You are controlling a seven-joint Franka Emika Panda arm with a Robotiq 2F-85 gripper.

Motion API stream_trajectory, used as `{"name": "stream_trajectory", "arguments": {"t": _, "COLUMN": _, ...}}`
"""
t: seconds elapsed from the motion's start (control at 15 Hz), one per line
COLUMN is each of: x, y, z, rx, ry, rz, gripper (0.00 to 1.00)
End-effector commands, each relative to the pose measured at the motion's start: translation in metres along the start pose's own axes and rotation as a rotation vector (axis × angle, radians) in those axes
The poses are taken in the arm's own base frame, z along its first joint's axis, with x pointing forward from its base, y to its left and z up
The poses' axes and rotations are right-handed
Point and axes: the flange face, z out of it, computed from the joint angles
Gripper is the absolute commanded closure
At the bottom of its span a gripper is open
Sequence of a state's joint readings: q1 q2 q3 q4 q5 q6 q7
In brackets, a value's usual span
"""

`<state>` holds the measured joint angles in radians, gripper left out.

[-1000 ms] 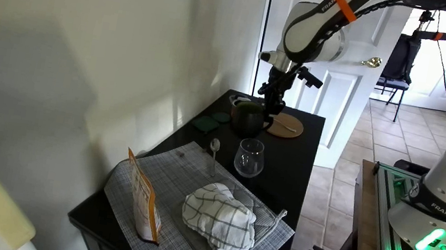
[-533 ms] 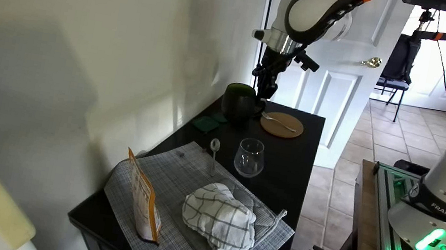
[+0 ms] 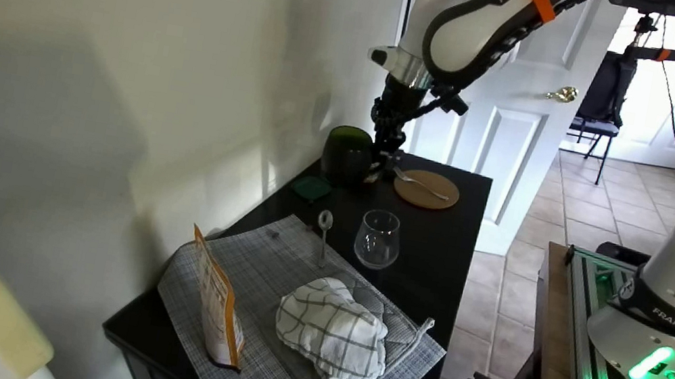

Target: Move the black mug to the left then put a bean inside the can

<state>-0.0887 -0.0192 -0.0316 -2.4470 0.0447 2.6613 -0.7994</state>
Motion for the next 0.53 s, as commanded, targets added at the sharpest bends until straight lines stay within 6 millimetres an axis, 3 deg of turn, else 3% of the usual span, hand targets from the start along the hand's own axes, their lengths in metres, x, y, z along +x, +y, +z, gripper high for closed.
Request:
{"name": "stream_trajectory", "arguments": {"t": 0.0, "x": 0.057, "y": -0.01, "z": 0.006, "rx": -0.094, "ry": 0.009, "rz": -0.091, "gripper": 0.95}}
{"name": "stream_trajectory", "arguments": {"t": 0.47, "x": 0.163, "y": -0.088, "z": 0.04, "rx": -0.017, "ry": -0.127, "rz": -0.284, "gripper": 0.95}}
